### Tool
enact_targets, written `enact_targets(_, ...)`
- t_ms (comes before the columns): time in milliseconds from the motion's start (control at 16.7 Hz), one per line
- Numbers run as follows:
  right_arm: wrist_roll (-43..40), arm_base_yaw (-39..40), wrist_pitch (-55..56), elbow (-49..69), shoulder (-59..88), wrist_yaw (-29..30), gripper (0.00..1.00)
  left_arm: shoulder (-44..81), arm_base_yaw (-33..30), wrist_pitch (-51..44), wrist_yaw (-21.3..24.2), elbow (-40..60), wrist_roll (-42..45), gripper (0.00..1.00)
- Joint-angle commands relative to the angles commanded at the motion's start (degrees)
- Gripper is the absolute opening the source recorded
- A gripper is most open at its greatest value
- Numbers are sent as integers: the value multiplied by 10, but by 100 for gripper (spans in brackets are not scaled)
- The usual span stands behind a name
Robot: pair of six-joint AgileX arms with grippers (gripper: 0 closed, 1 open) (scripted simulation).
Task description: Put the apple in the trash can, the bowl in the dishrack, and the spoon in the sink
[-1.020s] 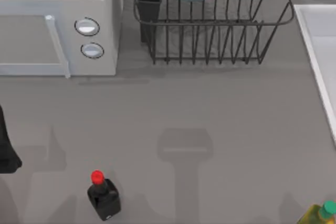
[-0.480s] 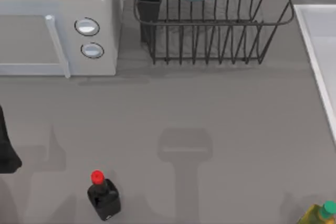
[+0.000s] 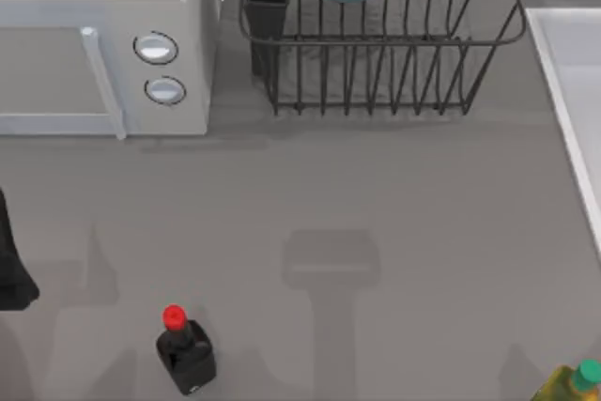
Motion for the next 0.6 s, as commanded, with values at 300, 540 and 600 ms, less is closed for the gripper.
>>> enact_targets(300, 1, 2, 3, -3, -1, 0, 100, 0, 0, 0, 0, 0, 0, 100)
enact_targets(540, 2, 1, 70, -39, 32, 0, 100, 0, 0, 0, 0, 0, 0, 100)
enact_targets(600, 2, 1, 102, -55, 46, 0, 100, 0, 0, 0, 0, 0, 0, 100)
